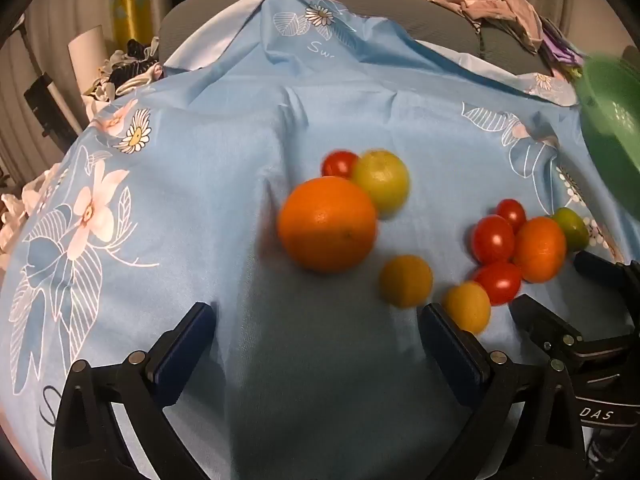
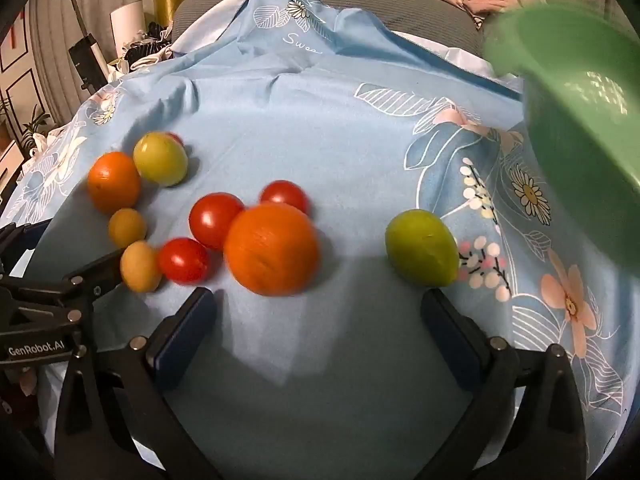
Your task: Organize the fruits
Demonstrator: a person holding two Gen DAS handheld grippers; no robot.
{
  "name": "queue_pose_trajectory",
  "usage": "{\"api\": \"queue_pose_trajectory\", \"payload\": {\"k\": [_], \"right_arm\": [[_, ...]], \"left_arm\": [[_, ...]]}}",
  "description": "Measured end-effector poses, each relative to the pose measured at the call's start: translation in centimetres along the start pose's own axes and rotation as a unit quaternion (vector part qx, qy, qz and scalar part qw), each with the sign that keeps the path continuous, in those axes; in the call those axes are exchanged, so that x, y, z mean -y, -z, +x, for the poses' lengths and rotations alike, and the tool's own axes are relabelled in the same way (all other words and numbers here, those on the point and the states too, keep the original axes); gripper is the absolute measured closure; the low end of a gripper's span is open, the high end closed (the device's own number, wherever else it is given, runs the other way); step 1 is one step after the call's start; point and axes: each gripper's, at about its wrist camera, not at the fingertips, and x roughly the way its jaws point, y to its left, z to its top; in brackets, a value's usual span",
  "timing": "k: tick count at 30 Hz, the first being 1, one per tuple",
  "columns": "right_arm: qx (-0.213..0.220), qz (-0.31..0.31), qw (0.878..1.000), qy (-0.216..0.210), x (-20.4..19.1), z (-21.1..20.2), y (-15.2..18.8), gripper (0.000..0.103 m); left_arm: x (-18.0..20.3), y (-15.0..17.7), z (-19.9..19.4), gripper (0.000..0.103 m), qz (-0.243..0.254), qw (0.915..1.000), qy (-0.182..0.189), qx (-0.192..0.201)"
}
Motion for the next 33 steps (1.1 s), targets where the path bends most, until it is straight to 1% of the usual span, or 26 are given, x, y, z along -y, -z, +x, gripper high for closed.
{"api": "queue_pose_trajectory", "payload": {"k": [33], "right_arm": [[0.0, -0.001, 1.0, 0.001, -0.1, -0.04, 0.06, 0.0]], "left_arm": [[-0.33, 0.08, -0.25, 0.001, -0.003, 1.0, 0.0, 0.001]]}}
